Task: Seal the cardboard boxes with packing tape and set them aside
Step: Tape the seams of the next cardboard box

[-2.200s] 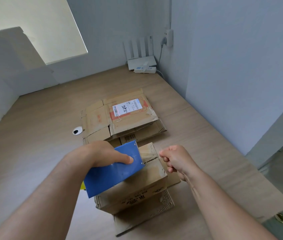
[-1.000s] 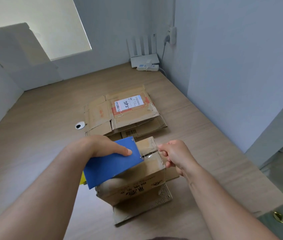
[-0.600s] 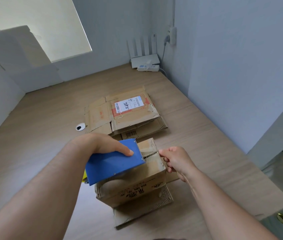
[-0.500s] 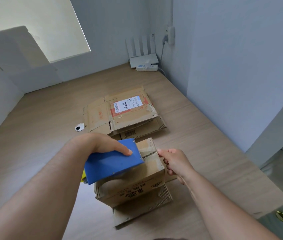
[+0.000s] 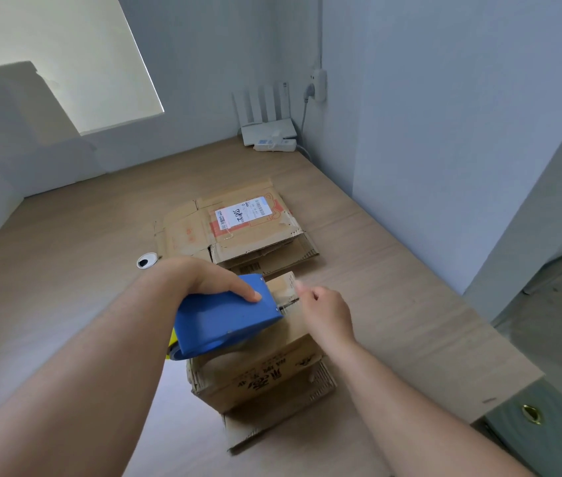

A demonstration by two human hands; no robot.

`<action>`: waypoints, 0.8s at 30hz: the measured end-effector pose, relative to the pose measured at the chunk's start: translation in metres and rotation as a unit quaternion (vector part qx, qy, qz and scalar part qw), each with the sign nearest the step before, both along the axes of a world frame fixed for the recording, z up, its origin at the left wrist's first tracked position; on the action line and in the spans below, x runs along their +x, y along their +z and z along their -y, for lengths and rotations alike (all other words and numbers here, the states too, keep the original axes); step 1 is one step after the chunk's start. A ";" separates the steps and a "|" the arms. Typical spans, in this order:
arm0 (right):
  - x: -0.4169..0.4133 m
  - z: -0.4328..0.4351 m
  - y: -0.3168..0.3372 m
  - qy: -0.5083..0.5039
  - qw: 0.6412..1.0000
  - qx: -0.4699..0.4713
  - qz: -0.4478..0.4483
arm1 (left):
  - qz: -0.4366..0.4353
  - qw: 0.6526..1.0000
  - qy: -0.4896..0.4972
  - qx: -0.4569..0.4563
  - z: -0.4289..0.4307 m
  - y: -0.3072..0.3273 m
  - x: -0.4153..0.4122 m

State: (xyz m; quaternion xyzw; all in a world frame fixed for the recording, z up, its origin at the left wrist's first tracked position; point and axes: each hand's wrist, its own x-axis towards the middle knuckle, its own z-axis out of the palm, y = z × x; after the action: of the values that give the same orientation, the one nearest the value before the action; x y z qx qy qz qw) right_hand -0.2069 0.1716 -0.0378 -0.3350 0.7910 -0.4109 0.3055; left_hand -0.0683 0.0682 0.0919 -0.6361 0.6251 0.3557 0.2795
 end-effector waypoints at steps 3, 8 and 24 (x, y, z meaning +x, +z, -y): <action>0.016 0.007 -0.004 -0.024 0.999 0.018 -0.024 | -0.013 1.000 -0.002 0.006 0.001 -0.002 0.001; 0.013 0.010 -0.006 -0.044 0.999 -0.007 0.002 | -0.053 0.998 0.000 0.015 -0.001 0.002 0.009; 0.012 0.021 -0.009 0.001 0.999 -0.011 -0.049 | -0.183 0.965 0.120 0.142 -0.035 -0.029 0.212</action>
State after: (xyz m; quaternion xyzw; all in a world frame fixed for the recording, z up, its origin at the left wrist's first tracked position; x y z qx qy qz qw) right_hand -0.1948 0.1509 -0.0465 -0.3588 0.8000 -0.4025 0.2633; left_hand 0.1441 0.1032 0.0632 -0.5845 0.5278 0.5818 0.2032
